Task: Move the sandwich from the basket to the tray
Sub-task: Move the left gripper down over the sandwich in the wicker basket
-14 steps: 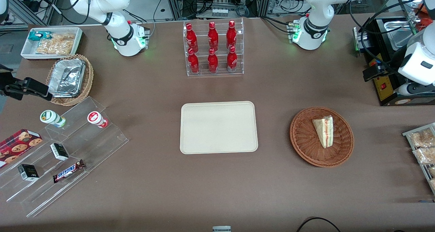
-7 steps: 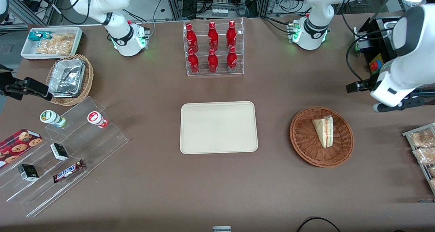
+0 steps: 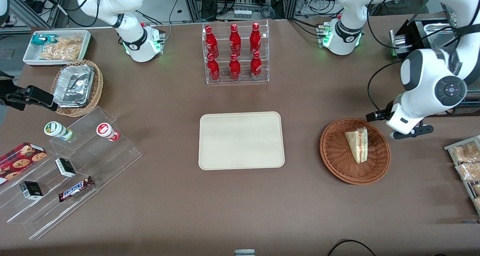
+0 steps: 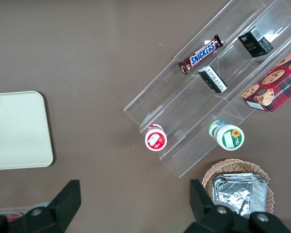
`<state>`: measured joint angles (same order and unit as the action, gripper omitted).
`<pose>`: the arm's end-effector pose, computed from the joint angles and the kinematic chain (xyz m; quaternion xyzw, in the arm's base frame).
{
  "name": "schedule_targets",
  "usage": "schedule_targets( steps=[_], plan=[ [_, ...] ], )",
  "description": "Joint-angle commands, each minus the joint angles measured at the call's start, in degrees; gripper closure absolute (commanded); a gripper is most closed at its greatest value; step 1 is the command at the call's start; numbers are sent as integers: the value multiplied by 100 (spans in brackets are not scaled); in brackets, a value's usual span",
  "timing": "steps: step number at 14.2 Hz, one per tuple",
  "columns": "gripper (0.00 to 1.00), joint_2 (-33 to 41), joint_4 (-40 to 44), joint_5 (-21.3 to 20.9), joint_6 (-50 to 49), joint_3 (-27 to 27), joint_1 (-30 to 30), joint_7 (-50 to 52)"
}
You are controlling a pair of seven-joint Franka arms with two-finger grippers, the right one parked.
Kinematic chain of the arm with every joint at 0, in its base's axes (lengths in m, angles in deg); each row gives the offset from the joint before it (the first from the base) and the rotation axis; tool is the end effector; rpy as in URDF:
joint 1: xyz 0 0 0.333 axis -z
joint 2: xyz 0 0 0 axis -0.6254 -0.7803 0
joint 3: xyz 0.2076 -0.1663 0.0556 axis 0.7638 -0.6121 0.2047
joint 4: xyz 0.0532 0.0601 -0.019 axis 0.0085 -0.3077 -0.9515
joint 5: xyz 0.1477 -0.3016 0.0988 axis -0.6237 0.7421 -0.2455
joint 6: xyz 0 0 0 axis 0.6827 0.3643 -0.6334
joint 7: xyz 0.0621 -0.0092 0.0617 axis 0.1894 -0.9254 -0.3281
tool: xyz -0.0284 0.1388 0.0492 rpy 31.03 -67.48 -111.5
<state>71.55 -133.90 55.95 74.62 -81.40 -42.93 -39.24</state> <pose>0.4865 0.0000 0.2778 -0.9898 -0.1018 0.0920 0.0390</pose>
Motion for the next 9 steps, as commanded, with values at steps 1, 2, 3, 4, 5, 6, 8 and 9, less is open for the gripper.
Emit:
schedule_targets(
  steps=[1,2,3,4,5,6,8,9],
  plan=[
    [0,-292,-194,52,631,-29,-26,535],
    [0,-442,-185,70,807,-29,-9,720],
    [0,-530,-185,70,957,-29,0,835],
    [0,-627,-159,78,1054,-29,18,949],
    [0,-698,-133,87,1107,-38,27,1072],
    [0,-742,-89,174,1177,-46,27,1134],
    [0,-725,8,315,1152,-55,35,1135],
    [0,-707,104,316,1117,-55,35,1126]
  ],
)
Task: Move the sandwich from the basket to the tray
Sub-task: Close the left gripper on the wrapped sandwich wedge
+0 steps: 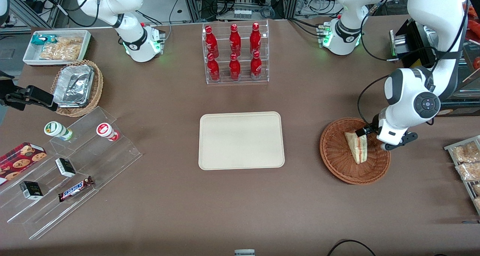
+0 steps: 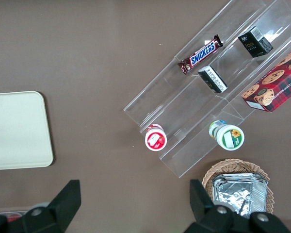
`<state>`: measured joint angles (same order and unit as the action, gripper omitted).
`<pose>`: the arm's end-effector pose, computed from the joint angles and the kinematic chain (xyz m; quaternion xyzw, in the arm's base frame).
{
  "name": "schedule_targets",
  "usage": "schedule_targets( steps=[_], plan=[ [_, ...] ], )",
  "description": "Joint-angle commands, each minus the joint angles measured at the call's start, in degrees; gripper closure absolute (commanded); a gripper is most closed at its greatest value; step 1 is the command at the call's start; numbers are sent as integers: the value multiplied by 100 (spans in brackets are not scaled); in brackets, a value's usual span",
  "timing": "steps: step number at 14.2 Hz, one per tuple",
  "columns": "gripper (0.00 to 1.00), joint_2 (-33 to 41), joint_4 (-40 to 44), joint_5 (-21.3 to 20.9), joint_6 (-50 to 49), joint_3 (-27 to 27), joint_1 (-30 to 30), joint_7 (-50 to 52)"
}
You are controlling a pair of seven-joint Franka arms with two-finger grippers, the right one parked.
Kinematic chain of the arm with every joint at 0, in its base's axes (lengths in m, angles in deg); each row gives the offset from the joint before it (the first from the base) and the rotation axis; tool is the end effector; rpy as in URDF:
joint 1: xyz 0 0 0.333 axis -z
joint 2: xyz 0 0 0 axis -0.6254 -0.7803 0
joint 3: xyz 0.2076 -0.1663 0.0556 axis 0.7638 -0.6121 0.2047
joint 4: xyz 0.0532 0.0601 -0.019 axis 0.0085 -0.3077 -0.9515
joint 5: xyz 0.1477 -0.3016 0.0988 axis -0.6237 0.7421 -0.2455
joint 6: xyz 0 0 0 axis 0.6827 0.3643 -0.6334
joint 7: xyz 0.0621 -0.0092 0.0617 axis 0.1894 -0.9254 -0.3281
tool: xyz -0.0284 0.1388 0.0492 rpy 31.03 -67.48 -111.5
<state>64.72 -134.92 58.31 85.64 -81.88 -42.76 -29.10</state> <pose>0.5017 -0.0114 0.2244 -0.9787 -0.1937 0.0665 0.0168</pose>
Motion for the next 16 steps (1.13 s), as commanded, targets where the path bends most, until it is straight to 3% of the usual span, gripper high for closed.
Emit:
schedule_targets(
  steps=[1,6,12,16],
  plan=[
    [0,-7,267,71,7,-8,19,95],
    [0,46,637,79,-415,-16,19,147],
    [0,-261,751,396,-276,-25,168,1455],
    [0,-524,742,378,120,-34,221,1624]
  ],
)
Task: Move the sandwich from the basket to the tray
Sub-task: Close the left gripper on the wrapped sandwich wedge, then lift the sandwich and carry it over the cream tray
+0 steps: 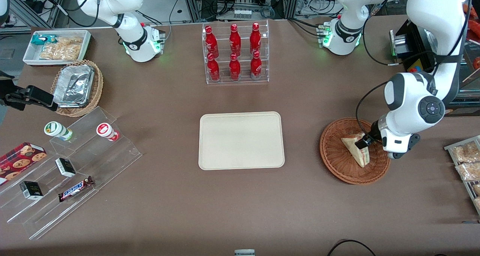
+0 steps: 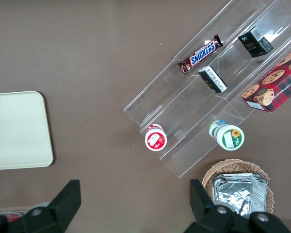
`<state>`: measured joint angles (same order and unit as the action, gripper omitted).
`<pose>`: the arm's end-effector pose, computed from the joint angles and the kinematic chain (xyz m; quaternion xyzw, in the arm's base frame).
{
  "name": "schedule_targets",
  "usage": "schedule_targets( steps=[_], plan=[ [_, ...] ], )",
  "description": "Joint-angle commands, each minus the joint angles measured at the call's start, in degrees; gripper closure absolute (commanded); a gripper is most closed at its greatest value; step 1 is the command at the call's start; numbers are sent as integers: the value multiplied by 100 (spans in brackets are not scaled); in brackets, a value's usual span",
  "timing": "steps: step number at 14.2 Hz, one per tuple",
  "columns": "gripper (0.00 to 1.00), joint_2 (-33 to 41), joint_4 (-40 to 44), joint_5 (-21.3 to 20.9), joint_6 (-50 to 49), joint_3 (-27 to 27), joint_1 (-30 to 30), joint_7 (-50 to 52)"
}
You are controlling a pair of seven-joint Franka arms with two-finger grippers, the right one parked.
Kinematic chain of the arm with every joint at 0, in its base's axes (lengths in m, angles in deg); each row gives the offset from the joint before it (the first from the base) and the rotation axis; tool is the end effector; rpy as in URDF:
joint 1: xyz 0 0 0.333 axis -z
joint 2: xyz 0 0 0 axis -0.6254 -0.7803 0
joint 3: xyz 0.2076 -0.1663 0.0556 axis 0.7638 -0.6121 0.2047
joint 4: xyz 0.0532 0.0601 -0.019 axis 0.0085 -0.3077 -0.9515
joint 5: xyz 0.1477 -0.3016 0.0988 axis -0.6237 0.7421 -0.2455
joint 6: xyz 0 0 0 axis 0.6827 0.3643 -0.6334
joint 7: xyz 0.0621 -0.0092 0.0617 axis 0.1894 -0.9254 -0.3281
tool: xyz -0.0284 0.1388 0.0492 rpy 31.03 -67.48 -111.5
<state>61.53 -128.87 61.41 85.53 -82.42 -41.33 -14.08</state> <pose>0.5312 -0.0333 0.2346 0.9453 0.3224 -0.0499 0.0046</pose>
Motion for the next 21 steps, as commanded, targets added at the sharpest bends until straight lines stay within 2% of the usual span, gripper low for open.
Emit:
schedule_targets(
  steps=[1,6,7,8,9,10,11,13,17,21],
  plan=[
    [0,-250,129,68,183,29,77,123],
    [0,-478,85,86,412,20,165,131],
    [3,-496,85,77,421,20,165,123],
    [21,-522,94,51,421,20,165,114],
    [53,-505,102,51,412,20,165,88],
    [73,-496,103,51,403,20,165,44],
    [84,-488,111,33,403,20,165,26],
    [91,-461,138,33,403,20,165,17],
    [92,-260,383,33,281,-6,165,-150],
    [92,-75,682,42,263,-602,235,-273]
  ],
)
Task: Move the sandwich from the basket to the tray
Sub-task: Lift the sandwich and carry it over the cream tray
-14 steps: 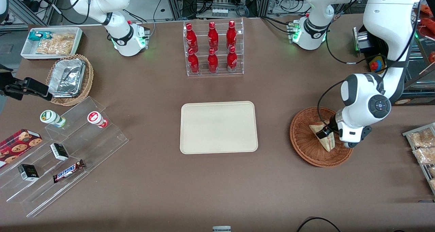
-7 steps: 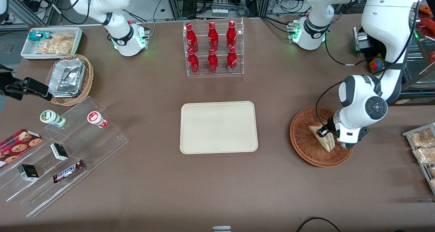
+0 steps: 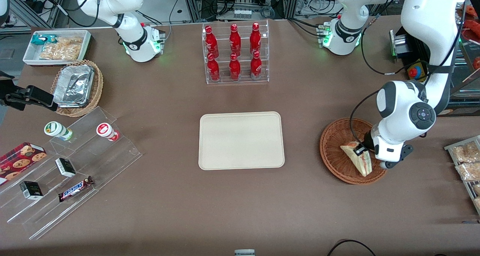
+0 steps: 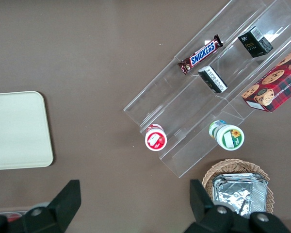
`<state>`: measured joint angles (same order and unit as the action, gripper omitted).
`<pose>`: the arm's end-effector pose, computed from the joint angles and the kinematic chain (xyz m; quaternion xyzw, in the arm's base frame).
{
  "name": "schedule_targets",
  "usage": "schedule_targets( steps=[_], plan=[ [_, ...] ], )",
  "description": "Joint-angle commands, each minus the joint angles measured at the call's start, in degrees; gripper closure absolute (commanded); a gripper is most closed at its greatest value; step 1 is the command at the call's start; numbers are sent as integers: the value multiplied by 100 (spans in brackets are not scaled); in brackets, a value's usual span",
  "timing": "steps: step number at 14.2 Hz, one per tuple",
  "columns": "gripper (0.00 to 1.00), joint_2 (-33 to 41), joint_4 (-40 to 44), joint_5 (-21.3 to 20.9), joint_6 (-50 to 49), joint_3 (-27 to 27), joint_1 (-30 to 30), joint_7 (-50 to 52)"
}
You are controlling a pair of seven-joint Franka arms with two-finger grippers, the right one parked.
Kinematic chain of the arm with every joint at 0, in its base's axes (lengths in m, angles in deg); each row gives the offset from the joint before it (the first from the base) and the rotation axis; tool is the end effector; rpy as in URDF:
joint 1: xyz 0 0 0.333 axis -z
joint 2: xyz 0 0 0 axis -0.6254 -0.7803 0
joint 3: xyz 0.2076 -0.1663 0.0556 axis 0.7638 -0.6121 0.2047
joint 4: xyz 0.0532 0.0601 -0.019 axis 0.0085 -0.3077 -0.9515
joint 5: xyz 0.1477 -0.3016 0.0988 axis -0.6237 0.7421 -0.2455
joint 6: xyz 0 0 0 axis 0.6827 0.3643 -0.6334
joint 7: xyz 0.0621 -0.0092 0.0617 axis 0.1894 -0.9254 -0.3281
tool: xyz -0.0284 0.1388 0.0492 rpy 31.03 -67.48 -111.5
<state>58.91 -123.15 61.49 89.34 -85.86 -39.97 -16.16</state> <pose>0.5648 -0.0813 0.2555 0.9623 0.2690 0.0019 0.0390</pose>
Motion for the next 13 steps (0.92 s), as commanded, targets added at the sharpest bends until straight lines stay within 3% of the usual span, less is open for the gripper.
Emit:
schedule_targets(
  steps=[1,3,7,10,13],
  plan=[
    [92,196,207,60,-179,-486,152,5],
    [92,74,601,26,-625,-865,275,293],
    [90,12,830,-10,-811,-884,1100,409],
    [89,-469,1287,-53,-1023,-867,1882,847],
    [85,-980,1815,-737,-1023,-875,2446,1454]
  ],
)
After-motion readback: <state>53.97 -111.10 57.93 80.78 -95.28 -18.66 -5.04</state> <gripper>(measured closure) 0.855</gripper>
